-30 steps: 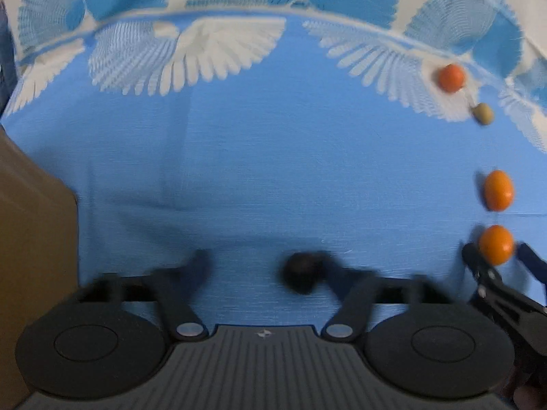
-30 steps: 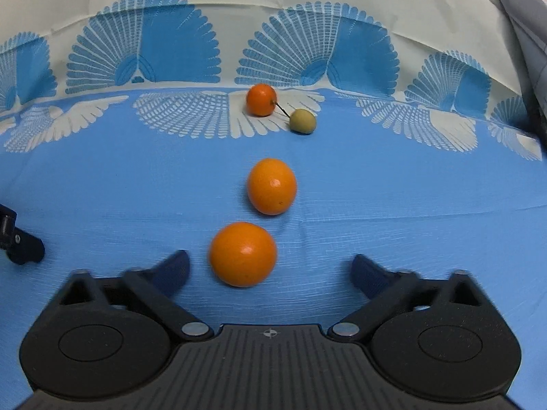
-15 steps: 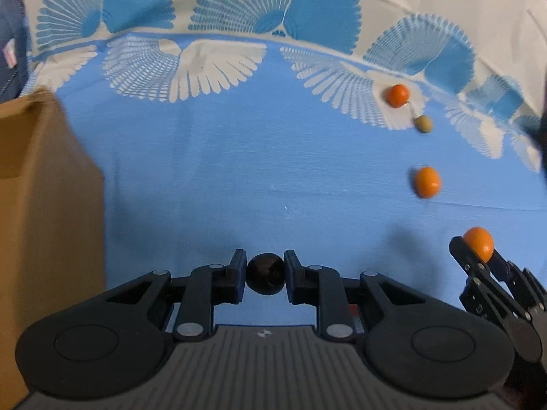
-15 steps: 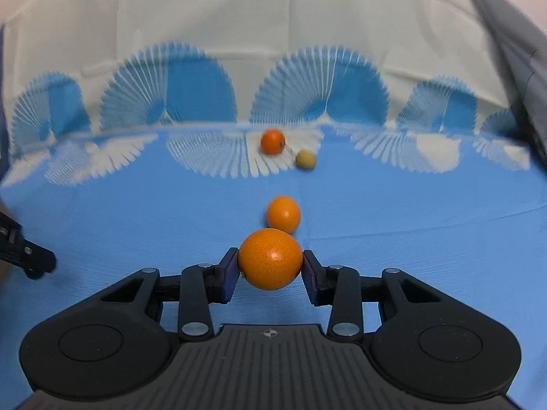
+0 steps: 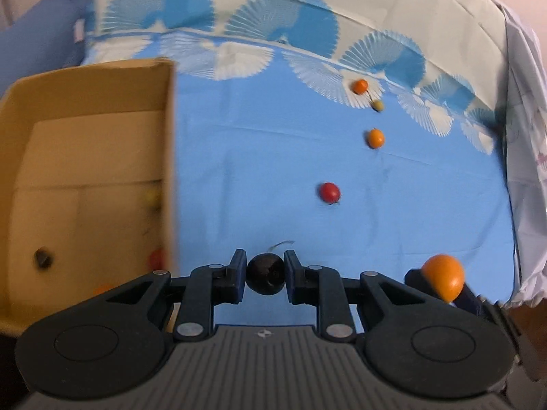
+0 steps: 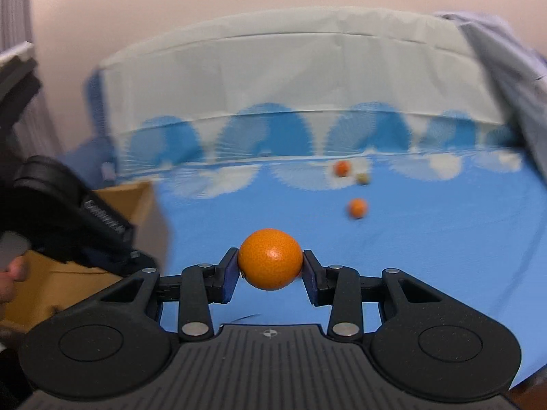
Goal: Organize fruits
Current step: 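Carry the dark grape in the left tool while the right tool carries the tangerine to the box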
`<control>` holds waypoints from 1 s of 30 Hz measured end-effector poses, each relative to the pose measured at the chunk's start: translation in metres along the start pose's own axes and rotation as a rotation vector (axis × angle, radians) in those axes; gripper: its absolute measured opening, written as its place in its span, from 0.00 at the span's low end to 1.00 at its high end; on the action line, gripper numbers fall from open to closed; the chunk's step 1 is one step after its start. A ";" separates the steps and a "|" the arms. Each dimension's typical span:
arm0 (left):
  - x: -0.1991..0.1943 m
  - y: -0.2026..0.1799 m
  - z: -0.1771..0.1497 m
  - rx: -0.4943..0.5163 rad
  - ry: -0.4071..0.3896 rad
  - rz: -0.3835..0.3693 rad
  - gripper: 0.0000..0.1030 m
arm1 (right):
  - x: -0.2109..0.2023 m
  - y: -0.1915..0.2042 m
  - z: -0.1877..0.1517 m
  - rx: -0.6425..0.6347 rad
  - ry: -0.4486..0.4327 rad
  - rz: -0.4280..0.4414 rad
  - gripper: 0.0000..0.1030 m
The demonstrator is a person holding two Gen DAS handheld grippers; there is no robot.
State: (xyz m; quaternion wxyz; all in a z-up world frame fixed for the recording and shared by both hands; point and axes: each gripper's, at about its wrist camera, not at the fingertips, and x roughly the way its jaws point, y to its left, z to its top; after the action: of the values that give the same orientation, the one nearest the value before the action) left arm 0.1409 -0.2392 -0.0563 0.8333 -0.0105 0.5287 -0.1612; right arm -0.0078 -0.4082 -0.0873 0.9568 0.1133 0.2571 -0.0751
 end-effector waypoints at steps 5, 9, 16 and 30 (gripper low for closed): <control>-0.046 0.017 -0.019 -0.034 -0.036 0.056 0.25 | -0.037 0.019 0.001 0.005 -0.093 0.071 0.39; -0.074 0.021 -0.034 -0.065 -0.092 0.069 0.25 | -0.060 0.020 -0.004 0.018 -0.144 0.124 0.39; -0.115 0.038 -0.064 -0.082 -0.152 0.054 0.25 | -0.091 0.042 -0.017 -0.043 -0.153 0.176 0.39; -0.165 0.118 -0.098 -0.190 -0.226 0.073 0.25 | -0.125 0.124 -0.014 -0.179 -0.165 0.354 0.39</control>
State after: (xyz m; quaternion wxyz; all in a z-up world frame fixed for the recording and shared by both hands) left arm 0.0206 -0.0660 0.0232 0.8881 -0.0882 0.4445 -0.0776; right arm -0.0965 -0.2741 -0.0137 0.9791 0.0648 0.1596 0.1081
